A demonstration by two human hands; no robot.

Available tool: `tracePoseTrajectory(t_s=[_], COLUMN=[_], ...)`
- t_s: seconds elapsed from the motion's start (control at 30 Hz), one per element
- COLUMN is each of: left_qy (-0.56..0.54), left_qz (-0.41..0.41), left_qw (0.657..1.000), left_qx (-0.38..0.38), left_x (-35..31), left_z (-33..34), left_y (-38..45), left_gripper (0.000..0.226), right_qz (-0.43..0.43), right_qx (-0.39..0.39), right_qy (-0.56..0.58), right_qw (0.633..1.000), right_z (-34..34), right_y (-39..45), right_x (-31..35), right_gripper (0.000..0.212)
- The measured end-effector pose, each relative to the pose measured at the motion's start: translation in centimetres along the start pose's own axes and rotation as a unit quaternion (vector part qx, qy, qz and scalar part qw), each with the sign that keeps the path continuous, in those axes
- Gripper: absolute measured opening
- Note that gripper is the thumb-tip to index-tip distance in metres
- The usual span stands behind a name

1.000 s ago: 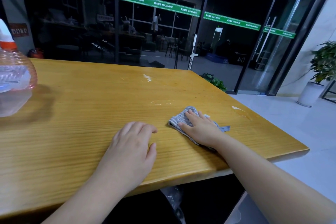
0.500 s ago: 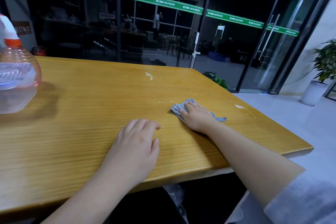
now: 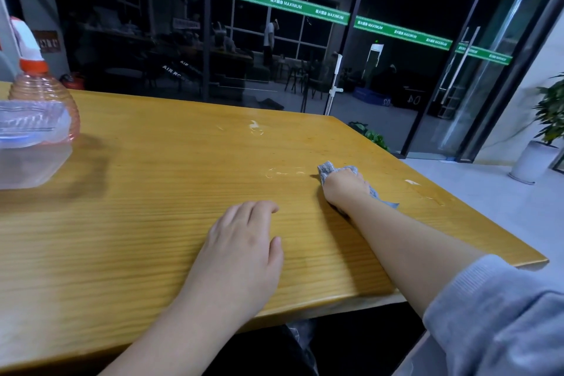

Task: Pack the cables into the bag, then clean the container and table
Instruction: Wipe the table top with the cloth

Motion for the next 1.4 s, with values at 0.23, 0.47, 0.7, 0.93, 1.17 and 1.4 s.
tracePoseTrajectory(t_s=[0.23, 0.47, 0.7, 0.93, 1.17, 1.4], left_qy=[0.036, 0.074, 0.095, 0.104, 0.115, 0.111], left_qz=[-0.005, 0.000, 0.017, 0.014, 0.011, 0.009], left_qw=[0.999, 0.994, 0.992, 0.992, 0.990, 0.990], left_qx=[-0.038, -0.078, -0.079, -0.076, -0.083, -0.082], left_x=[0.3, 0.7, 0.5, 0.6, 0.6, 0.7], left_z=[0.5, 1.0, 1.2, 1.5, 1.6, 1.8], left_y=[-0.1, 0.0, 0.0, 0.1, 0.0, 0.0], left_gripper=[0.037, 0.033, 0.035, 0.036, 0.033, 0.034], right_qz=[-0.084, -0.101, -0.167, -0.197, -0.222, -0.183], right_qx=[-0.021, 0.033, 0.061, 0.081, 0.097, 0.161], right_qy=[0.041, 0.131, 0.123, 0.126, 0.138, 0.226], right_qw=[0.995, 0.986, 0.976, 0.969, 0.960, 0.943], right_z=[-1.2, -1.2, -1.1, -1.0, -0.6, 0.2], right_y=[1.1, 1.4, 1.1, 0.1, -0.1, 0.2], right_x=[1.0, 2.3, 3.4, 5.5, 7.5, 7.9], right_gripper=[0.031, 0.043, 0.049, 0.045, 0.048, 0.072])
Point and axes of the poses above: each hand's wrist, its own y-axis towards the middle knuckle, its own z-axis out of the palm, x = y × z, the point moved 2 cm from there along y, towards the middle knuckle, and after that the axes turned 10 degrees about z, right-handed, at the moved point
